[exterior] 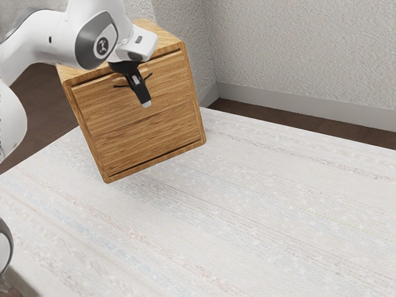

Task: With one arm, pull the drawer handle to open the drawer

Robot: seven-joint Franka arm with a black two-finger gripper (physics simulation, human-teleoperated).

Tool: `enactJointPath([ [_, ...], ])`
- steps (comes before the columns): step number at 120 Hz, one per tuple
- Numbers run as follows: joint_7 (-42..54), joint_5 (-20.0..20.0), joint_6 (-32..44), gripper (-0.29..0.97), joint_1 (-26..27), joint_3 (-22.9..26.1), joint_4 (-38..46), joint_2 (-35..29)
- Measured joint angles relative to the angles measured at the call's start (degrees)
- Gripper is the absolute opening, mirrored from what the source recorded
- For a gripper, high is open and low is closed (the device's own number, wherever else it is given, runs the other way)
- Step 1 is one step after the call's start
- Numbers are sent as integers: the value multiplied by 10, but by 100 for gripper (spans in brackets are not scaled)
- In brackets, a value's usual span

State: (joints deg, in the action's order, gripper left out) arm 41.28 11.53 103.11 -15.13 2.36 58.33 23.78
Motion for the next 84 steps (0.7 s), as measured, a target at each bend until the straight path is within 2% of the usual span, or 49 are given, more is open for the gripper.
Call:
enactJointPath([
  [36, -5, 1, -1, 68, 15, -5, 40, -19],
  [50, -8, 2, 0, 58, 22, -5, 74, -49],
  [56, -10, 2, 1, 61, 28, -7, 83, -55],
  [75, -16, 3, 3, 67, 85, -62, 106, -65],
  [84, -19, 2, 4, 67, 134, -113, 111, -66],
])
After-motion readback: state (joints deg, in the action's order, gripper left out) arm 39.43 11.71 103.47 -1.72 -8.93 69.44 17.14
